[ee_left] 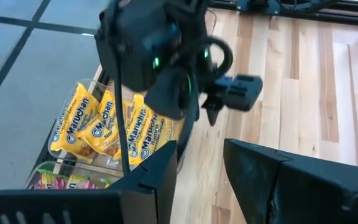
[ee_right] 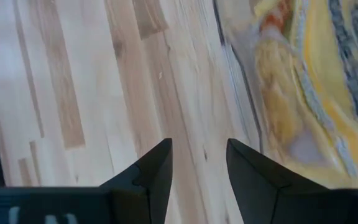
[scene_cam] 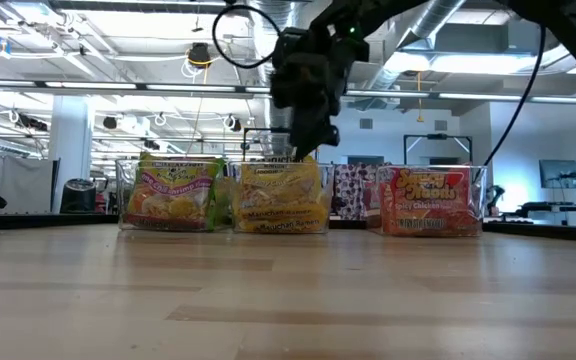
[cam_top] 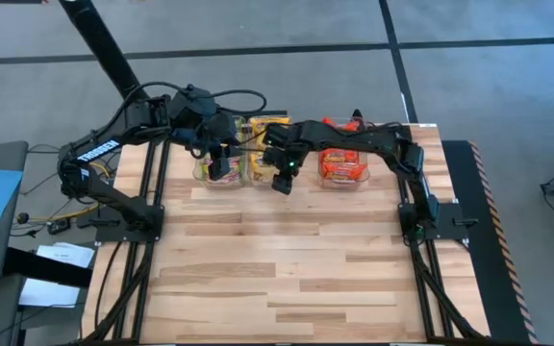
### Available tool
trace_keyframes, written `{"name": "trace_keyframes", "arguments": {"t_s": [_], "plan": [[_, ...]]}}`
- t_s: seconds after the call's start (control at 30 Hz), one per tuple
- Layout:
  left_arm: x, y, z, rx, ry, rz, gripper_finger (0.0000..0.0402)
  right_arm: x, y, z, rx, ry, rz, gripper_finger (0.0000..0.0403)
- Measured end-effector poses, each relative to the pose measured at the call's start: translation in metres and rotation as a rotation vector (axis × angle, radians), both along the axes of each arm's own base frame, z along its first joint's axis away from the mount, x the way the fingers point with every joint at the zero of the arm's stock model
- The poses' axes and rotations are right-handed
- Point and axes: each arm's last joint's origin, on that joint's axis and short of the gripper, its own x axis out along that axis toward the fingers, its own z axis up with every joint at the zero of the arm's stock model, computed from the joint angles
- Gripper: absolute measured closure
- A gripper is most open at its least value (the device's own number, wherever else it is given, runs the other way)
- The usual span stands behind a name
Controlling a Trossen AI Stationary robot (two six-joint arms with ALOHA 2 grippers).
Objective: Sort Maruchan noodles
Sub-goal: Adjust the transparent bins
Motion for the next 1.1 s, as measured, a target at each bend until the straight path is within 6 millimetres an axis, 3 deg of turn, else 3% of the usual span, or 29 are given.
{"name": "trace_keyframes", "arguments": {"t_s": [0.23, 0.47, 0.8, 1.1], "plan": [[0.0, 0.0, 0.0, 0.001, 0.0, -0.001, 0.0279, -0.03, -0.012, 0.041, -0.066, -0.023, -0.058, 0.0227], [0.0, 0.0, 0.0, 0.001, -0.001, -0.001, 0.0279, -0.068, -0.048, 0.062, -0.224, 0.056, -0.201, 0.0227], [-0.001, 0.0, -0.001, -0.003, 0.01, 0.0, 0.0279, -0.138, -0.109, 0.061, -0.252, 0.34, -0.433, 0.0234], [-0.001, 0.0, -0.001, -0.006, 0.017, 0.0, 0.0279, -0.195, -0.148, 0.049, -0.15, 0.49, -0.681, 0.0299]]}}
